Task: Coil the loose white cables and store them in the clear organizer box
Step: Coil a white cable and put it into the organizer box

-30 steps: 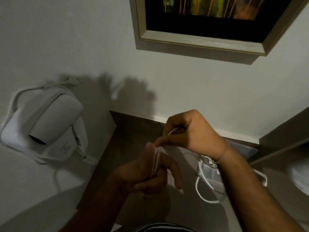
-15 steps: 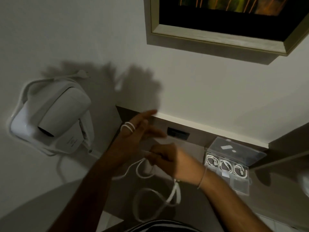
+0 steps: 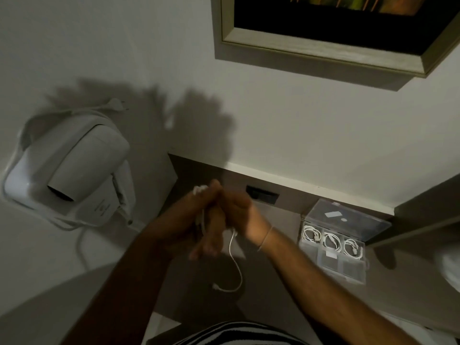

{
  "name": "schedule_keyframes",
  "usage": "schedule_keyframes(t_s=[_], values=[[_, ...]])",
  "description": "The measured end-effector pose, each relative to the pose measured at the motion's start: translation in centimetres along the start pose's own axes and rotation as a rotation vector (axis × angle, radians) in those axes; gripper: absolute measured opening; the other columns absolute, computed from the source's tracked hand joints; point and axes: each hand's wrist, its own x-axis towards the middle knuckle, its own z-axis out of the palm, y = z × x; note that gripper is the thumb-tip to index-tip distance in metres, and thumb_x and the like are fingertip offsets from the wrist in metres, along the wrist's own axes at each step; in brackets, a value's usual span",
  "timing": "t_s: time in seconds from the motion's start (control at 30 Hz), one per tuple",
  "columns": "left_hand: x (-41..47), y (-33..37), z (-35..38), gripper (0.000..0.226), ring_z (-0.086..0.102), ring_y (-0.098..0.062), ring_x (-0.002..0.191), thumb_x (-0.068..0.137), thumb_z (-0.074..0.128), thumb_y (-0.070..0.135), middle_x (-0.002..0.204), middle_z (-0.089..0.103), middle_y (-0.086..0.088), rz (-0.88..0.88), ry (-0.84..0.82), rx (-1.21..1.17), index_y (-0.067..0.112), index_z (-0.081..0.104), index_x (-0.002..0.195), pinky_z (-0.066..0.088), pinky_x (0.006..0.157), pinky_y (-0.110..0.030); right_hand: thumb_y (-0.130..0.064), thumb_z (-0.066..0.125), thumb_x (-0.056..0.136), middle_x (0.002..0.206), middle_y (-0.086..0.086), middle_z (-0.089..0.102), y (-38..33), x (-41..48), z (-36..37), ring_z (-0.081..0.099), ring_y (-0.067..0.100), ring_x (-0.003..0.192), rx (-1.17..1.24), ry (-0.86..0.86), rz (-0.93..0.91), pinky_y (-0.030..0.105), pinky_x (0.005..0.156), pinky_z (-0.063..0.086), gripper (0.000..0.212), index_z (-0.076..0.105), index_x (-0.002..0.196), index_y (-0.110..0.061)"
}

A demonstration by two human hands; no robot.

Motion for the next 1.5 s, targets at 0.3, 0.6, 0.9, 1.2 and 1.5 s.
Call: schedule_keyframes(t_s=[0.3,0.6,0.9,1.2,1.5], values=[[0.2,-0.3,-4.7,0.054,0.077,-0.027,0.113,0.102,0.043,0.058,0.116,0.08,-0.015,0.073,0.805,0.571,0.021,0.074,0.125,0.059,0.097,-0.049,-0.036,0.048,0.107,0.078,-0.017,0.06,0.8,-1.1,-1.3,0.058,-0.001,0.065,-0.501,-0.195,-0.181,0.011,0.063,0.047,0.025,0.065,0.09,-0.031],[-0.2,-0.2,-3.7,0.072,0.074,-0.022,0.053,0.098,0.047,0.071,0.089,0.079,-0.019,-0.397,0.118,0.59,0.006,0.067,0.123,0.056,0.049,-0.031,-0.043,0.064,0.092,0.064,-0.018,0.047,-5.4,1.8,-5.5,0.049,-0.006,0.063,-0.965,-0.178,-0.403,0.018,0.062,0.044,0.021,0.069,0.079,-0.028],[1.9,2.6,-2.7,0.052,0.077,-0.032,0.095,0.118,0.025,0.028,0.101,0.076,-0.021,0.283,0.091,-0.349,-0.006,0.037,0.154,0.059,0.102,-0.041,-0.048,0.047,0.102,0.077,0.015,0.061,1.0,-2.4,0.2,0.062,0.045,0.077,-0.233,-0.234,0.068,0.06,0.078,0.056,0.032,0.068,0.082,-0.038],[2.4,-2.0,-3.9,0.065,0.082,-0.028,0.078,0.106,0.035,0.067,0.091,0.082,-0.015,-0.145,0.375,0.601,0.018,0.077,0.117,0.064,0.073,-0.029,-0.045,0.043,0.1,0.069,-0.013,0.066,-9.1,-3.0,-7.1,0.061,0.003,0.06,-0.989,-0.314,-0.161,0.022,0.061,0.046,0.031,0.067,0.081,-0.036],[3.8,-1.9,0.3,0.092,0.028,-0.013,0.02,0.089,0.056,0.077,0.029,0.025,-0.014,-0.213,-0.17,-0.278,-0.011,0.054,0.062,0.044,0.042,-0.016,-0.02,0.071,0.096,0.075,0.002,0.075,-7.7,-1.1,-6.5,0.068,0.021,0.064,-0.138,-0.093,-0.202,0.029,0.066,0.054,0.011,0.077,0.088,-0.024]])
